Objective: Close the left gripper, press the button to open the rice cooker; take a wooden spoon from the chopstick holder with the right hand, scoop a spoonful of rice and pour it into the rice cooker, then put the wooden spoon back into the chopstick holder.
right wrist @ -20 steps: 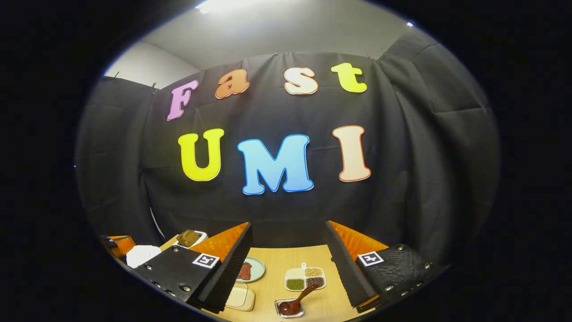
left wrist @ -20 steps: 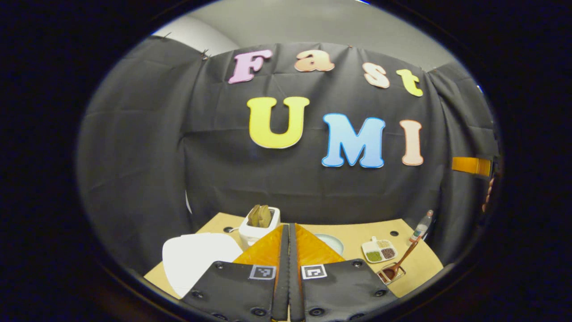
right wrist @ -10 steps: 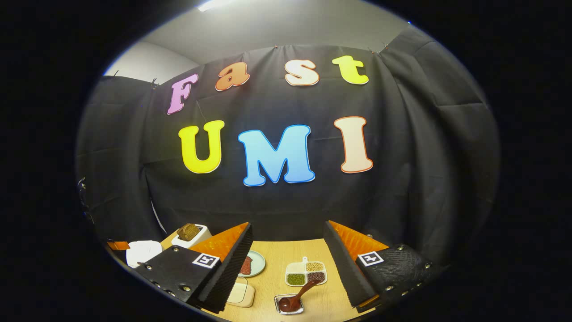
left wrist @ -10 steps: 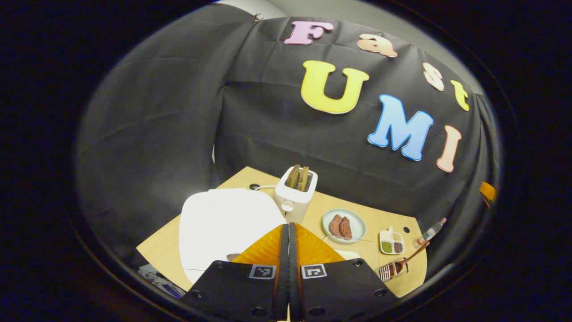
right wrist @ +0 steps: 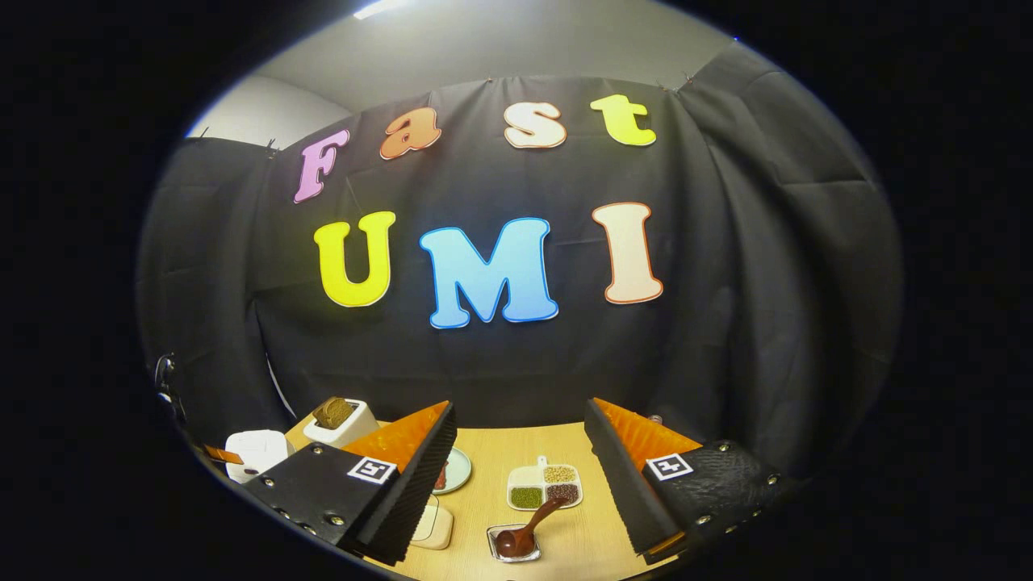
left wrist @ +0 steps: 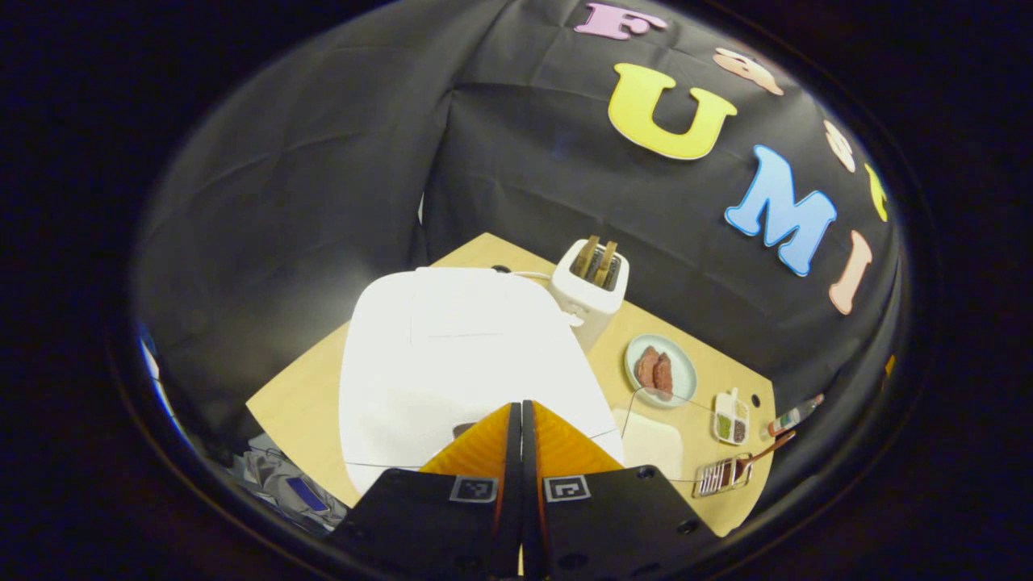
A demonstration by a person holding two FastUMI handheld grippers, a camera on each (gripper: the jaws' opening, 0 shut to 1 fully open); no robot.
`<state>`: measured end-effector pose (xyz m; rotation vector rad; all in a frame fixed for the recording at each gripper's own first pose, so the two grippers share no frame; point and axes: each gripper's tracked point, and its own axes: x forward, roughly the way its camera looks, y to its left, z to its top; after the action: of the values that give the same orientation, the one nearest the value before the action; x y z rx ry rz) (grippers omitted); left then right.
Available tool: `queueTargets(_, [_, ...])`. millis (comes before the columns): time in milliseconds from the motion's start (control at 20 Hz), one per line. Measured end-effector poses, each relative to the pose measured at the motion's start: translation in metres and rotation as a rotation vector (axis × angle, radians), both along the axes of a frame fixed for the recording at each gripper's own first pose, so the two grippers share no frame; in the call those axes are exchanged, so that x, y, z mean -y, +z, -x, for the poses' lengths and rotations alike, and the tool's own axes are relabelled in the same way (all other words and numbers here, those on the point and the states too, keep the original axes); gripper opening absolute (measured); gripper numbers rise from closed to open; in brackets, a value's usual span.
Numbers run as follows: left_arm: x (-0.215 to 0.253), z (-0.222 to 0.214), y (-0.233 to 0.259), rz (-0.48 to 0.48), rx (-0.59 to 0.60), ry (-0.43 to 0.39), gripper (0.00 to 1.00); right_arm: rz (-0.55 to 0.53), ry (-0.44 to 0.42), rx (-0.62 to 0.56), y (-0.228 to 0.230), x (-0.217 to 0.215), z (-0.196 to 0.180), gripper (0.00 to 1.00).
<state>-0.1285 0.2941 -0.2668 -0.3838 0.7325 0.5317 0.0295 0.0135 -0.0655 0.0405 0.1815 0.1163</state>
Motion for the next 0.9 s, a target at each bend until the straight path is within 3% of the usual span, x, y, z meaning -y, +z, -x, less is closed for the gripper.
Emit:
queueTargets(250, [-0.001, 0.013, -0.034, 0.006, -0.081, -0.013, 0.1, -0.013, -0.018, -0.01, -0.002, 0.007, 0.003, 0.97])
queueTargets(450, [-0.004, 0.006, -0.026, -0.035, -0.062, -0.025, 0.11, -0.016, -0.021, -0.002, 0.002, 0.009, 0.003, 0.97])
queueTargets(750, [-0.028, -0.028, 0.092, -0.407, 0.208, -0.028, 0.07, -0.004, -0.002, -0.003, 0.0, 0.004, 0.004, 0.97])
queueTargets(800, [-0.029, -0.032, 0.115, -0.437, 0.251, -0.018, 0.11, -0.005, 0.001, 0.001, 0.002, 0.003, 0.005, 0.97])
queueTargets(900, [-0.024, -0.034, 0.152, -0.441, 0.323, -0.003, 0.07, -0.001, 0.003, 0.011, 0.005, 0.003, 0.005, 0.97])
